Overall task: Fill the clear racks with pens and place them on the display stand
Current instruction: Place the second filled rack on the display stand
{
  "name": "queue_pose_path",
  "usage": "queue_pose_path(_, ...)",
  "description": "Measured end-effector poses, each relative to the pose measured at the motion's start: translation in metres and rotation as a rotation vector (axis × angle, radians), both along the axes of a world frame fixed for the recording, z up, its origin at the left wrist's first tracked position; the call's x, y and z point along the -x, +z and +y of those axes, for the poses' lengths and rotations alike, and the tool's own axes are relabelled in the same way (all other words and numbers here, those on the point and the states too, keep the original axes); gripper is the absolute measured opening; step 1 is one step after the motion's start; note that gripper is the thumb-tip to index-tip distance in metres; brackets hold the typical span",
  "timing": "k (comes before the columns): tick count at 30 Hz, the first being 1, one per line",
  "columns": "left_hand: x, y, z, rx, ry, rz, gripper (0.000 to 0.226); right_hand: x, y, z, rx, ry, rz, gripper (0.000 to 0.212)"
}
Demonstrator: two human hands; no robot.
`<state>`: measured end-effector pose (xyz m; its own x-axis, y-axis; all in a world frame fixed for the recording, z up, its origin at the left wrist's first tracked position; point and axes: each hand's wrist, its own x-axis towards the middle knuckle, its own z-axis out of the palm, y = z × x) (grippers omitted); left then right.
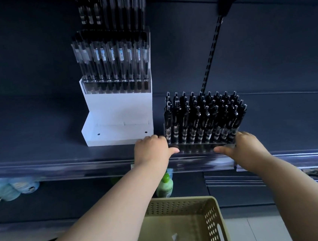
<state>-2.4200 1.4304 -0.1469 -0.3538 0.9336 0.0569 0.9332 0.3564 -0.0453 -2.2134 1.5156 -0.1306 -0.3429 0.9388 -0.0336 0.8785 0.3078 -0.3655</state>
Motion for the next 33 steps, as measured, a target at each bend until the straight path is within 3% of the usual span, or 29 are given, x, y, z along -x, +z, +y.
queue_pose_path(5,-0.006,0.015,-0.003,-0.082,-0.028,0.013,0.06,-0.011,0.017,0.001,-0.045,0.0,0.066,0.037)
queue_pose_path(14,0.011,0.052,-0.019,-0.205,0.011,0.042,0.057,0.006,0.059,-0.003,-0.218,0.029,-0.041,0.07)
queue_pose_path(18,0.034,0.068,-0.029,-0.213,0.044,0.048,0.056,0.032,0.072,-0.01,-0.282,0.107,-0.007,0.052)
queue_pose_path(33,0.143,0.081,-0.07,-0.065,0.202,0.104,0.054,0.151,0.048,-0.031,-0.307,0.287,-0.111,0.063)
